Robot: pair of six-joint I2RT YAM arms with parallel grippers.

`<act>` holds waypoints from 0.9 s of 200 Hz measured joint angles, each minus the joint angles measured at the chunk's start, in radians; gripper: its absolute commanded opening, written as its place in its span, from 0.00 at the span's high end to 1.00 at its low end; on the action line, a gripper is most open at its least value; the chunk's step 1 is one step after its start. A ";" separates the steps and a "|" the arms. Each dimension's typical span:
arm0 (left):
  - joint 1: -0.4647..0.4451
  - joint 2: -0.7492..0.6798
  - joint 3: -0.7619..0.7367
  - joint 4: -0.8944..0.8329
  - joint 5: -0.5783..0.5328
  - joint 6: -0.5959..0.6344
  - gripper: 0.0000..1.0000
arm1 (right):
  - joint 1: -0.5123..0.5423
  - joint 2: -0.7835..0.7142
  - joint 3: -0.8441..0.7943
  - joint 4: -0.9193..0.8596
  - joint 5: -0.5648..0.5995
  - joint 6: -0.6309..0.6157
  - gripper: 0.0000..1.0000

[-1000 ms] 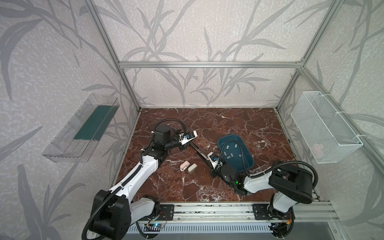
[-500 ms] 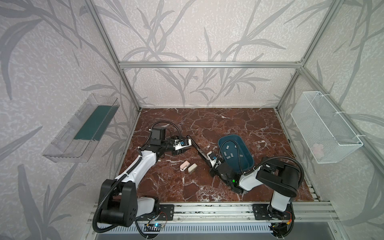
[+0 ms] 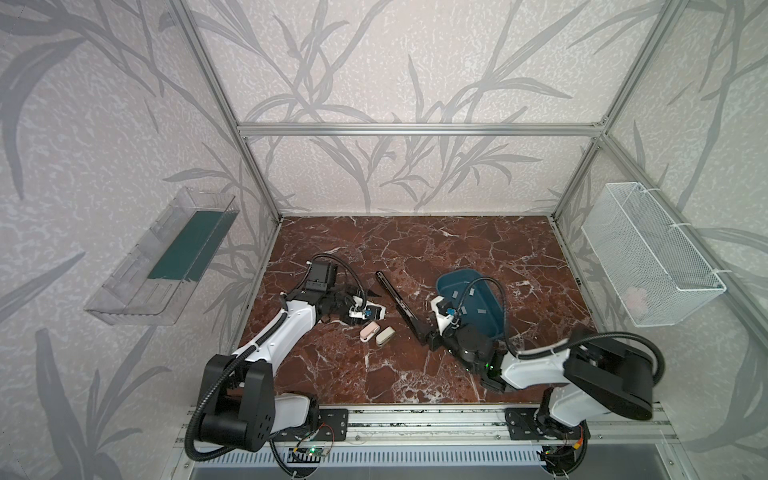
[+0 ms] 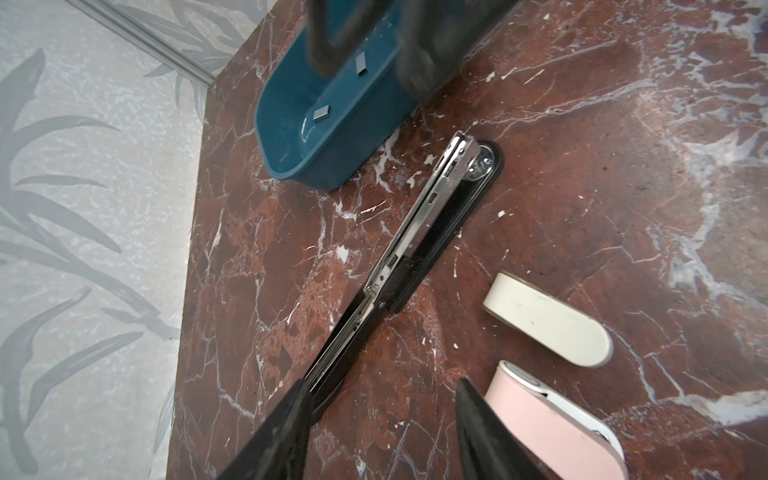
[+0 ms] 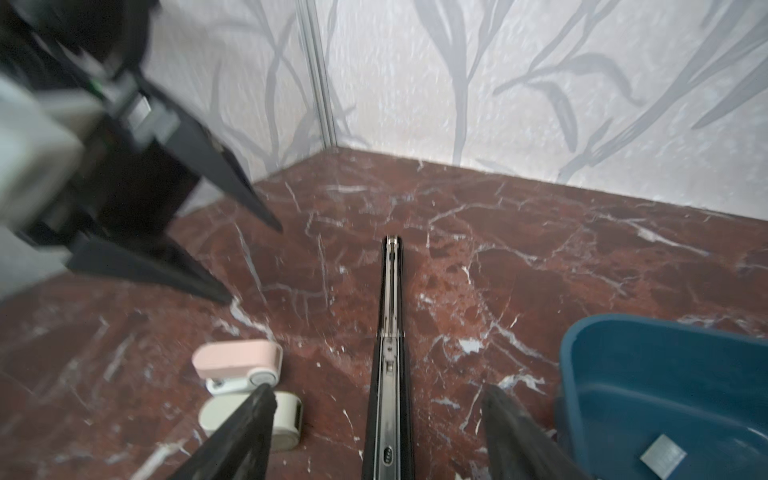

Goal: Load the staples into the stapler

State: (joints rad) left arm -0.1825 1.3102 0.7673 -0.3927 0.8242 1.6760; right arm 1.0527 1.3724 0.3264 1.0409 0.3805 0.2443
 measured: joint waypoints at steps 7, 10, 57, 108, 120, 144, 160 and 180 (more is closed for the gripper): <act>-0.014 0.003 0.000 -0.005 -0.015 0.013 0.43 | 0.000 -0.096 -0.012 -0.046 -0.012 0.024 0.14; -0.022 0.005 0.000 -0.008 -0.022 0.020 0.43 | 0.000 -0.150 -0.009 -0.092 -0.023 0.043 0.13; -0.135 0.053 0.000 -0.090 -0.149 0.106 0.43 | 0.029 -0.637 0.102 -0.434 -0.166 0.196 0.04; -0.161 0.106 0.011 -0.154 -0.259 0.152 0.43 | 0.056 -0.542 0.074 -0.513 -0.346 0.377 0.03; -0.161 0.114 0.017 -0.157 -0.274 0.157 0.43 | 0.060 -0.524 0.085 -0.538 -0.360 0.402 0.03; -0.161 0.127 0.019 -0.161 -0.286 0.165 0.43 | 0.074 -0.512 0.093 -0.547 -0.373 0.421 0.03; -0.161 0.134 0.019 -0.164 -0.289 0.166 0.43 | 0.103 -0.502 0.102 -0.550 -0.367 0.408 0.03; -0.164 0.136 0.019 -0.167 -0.293 0.167 0.43 | 0.184 -0.476 0.135 -0.562 -0.332 0.349 0.03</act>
State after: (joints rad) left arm -0.3470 1.4464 0.7864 -0.5598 0.5316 1.8435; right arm 1.2366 0.8959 0.4610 0.4789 0.0490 0.5930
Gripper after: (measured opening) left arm 0.571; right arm 0.966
